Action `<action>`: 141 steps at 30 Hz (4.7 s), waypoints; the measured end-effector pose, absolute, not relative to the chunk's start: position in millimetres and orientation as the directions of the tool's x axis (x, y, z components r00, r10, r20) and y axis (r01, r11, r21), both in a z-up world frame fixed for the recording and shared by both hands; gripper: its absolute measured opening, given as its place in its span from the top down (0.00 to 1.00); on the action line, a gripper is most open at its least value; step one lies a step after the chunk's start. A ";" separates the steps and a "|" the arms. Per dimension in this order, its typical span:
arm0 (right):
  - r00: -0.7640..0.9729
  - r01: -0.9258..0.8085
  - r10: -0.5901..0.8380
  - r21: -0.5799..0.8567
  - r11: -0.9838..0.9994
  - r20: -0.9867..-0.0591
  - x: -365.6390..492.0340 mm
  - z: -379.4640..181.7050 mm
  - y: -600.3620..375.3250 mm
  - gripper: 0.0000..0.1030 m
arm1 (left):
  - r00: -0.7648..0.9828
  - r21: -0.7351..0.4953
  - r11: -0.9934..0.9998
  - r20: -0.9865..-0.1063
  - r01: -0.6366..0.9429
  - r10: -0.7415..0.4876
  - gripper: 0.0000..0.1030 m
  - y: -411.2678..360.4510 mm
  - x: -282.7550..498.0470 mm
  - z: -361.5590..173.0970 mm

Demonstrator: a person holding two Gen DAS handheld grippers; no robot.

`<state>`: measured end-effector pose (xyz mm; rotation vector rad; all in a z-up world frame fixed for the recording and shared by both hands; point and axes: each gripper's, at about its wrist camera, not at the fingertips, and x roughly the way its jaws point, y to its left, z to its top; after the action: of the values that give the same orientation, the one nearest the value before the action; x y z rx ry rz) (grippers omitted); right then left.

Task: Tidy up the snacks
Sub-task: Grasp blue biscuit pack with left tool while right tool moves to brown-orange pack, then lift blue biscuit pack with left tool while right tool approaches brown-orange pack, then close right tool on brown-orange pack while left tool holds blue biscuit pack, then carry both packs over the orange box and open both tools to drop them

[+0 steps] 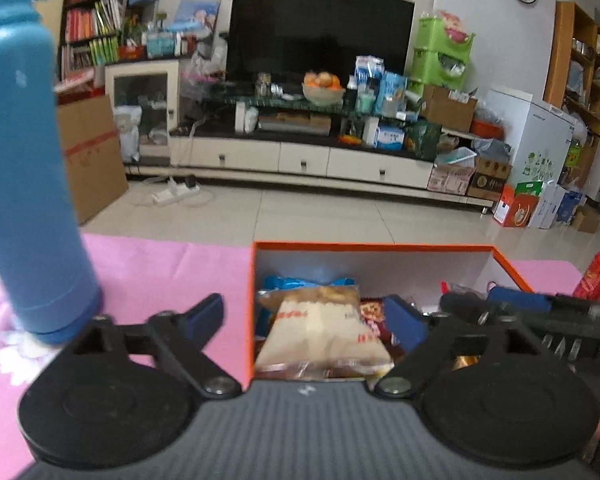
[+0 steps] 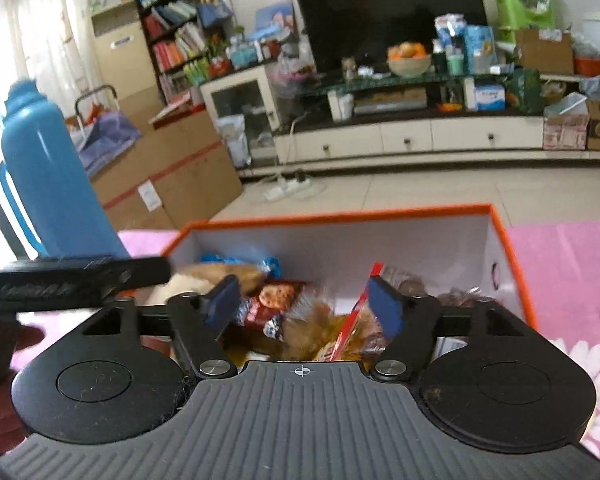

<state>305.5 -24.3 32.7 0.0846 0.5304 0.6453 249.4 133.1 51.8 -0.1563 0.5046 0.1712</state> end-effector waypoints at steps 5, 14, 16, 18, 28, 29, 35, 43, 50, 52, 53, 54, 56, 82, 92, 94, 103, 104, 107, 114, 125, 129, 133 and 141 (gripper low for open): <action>0.681 -0.543 0.600 0.260 0.799 -0.420 270.3 50.0 -50.7 0.20 | 0.856 -0.095 0.982 -0.509 -0.163 0.093 0.13 112.4 184.6 44.8; 0.702 -0.483 0.509 0.193 0.854 -0.498 179.6 18.3 -133.8 0.14 | 0.742 -0.121 0.986 -0.671 -0.114 0.003 0.12 46.7 94.2 -32.6; 0.707 -0.461 0.486 0.187 0.868 -0.514 167.9 10.1 -155.3 0.14 | 0.726 -0.091 0.991 -0.688 -0.095 0.007 0.12 30.4 86.0 -44.2; 0.721 -0.431 0.458 0.181 0.884 -0.521 158.1 2.1 -180.1 0.14 | 0.723 -0.039 0.997 -0.690 -0.069 0.023 0.12 18.9 92.2 -46.5; 0.745 -0.261 0.500 0.498 0.827 -0.440 175.3 2.3 -266.8 0.13 | 0.739 0.036 0.999 -0.674 0.021 0.008 0.21 -3.4 179.3 -37.4; 0.744 -0.257 0.503 0.506 0.823 -0.441 177.4 2.1 -267.4 0.13 | 0.726 0.045 0.999 -0.688 0.029 0.010 0.31 -7.9 185.3 -41.0; 0.730 -0.245 0.496 0.497 0.832 -0.470 184.4 -1.2 -258.9 0.12 | 0.700 0.062 0.998 -0.713 0.018 0.031 0.53 -9.3 168.7 -51.6; 0.671 -0.238 0.463 0.423 0.874 -0.579 193.0 -16.8 -240.4 0.11 | 0.673 0.071 0.992 -0.730 -0.100 0.120 0.52 40.1 92.7 -51.9; 0.622 -0.341 0.381 0.202 0.918 -0.684 194.6 -41.5 -191.1 0.12 | 0.676 -0.043 0.982 -0.731 -0.184 0.095 0.49 72.0 78.0 -52.6; 0.630 -0.371 0.369 0.153 0.916 -0.683 193.5 -46.7 -181.6 0.26 | 0.679 -0.022 0.984 -0.727 -0.179 0.107 0.49 68.0 78.0 -54.4; 0.632 -0.378 0.353 0.123 0.918 -0.690 193.2 -48.7 -177.4 0.33 | 0.681 -0.006 0.985 -0.723 -0.174 0.116 0.48 64.5 77.3 -55.4; 0.647 -0.385 0.329 0.078 0.920 -0.688 191.0 -49.6 -172.9 0.43 | 0.684 -0.002 0.985 -0.720 -0.171 0.118 0.48 63.4 76.0 -55.8; 0.662 -0.382 0.288 0.020 0.924 -0.692 184.0 -48.5 -166.9 0.61 | 0.686 -0.014 0.986 -0.720 -0.164 0.103 0.44 63.5 74.2 -55.5; 0.633 -0.530 0.462 0.087 0.844 -0.621 201.6 -34.2 -138.3 0.12 | 0.678 -0.008 0.986 -0.727 -0.168 0.109 0.23 60.2 83.0 -58.4; 0.526 -0.523 0.494 0.195 0.830 -0.692 189.2 -46.1 -136.9 0.12 | 0.682 -0.010 0.987 -0.724 -0.162 0.104 0.21 59.7 79.2 -59.7; 0.510 -0.522 0.509 0.221 0.824 -0.693 176.3 -46.3 -141.7 0.11 | 0.682 -0.010 0.987 -0.724 -0.160 0.104 0.20 59.4 78.4 -59.8; 0.515 -0.499 0.520 0.254 0.828 -0.681 167.0 -43.0 -152.2 0.10 | 0.687 -0.013 0.983 -0.717 -0.184 0.119 0.19 66.6 79.4 -53.8; 0.512 -0.497 0.526 0.266 0.826 -0.679 167.9 -42.8 -153.1 0.10 | 0.679 -0.020 0.983 -0.725 -0.183 0.112 0.19 67.0 80.9 -55.6; 0.514 -0.501 0.518 0.251 0.828 -0.684 165.3 -44.5 -149.0 0.10 | 0.683 -0.007 0.983 -0.720 -0.186 0.124 0.17 62.4 81.7 -60.7; 0.561 -0.501 0.452 0.150 0.852 -0.693 160.8 -47.6 -131.8 0.09 | 0.690 -0.012 0.983 -0.714 -0.182 0.119 0.17 58.5 84.3 -61.7; 0.634 -0.466 0.350 0.021 0.885 -0.690 145.6 -52.0 -119.7 0.26 | 0.703 -0.013 0.981 -0.700 -0.192 0.128 0.32 57.8 84.7 -61.8; 0.639 -0.523 0.374 -0.023 0.852 -0.671 137.4 -49.6 -118.9 0.57 | 0.707 0.002 0.990 -0.700 -0.139 0.100 0.54 54.4 81.1 -56.0; 0.616 -0.524 0.421 0.052 0.850 -0.666 136.7 -44.4 -134.5 0.62 | 0.710 -0.023 0.989 -0.699 -0.147 0.089 0.55 57.4 71.6 -49.9; 0.651 -0.486 0.510 0.208 0.849 -0.562 144.4 -16.2 -155.7 0.62 | 0.785 -0.098 0.982 -0.616 -0.160 0.066 0.55 74.1 79.7 -4.3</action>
<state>144.4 -155.7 -16.2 0.0399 0.6499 0.5657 79.7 74.1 -4.3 -0.1477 0.6578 0.1221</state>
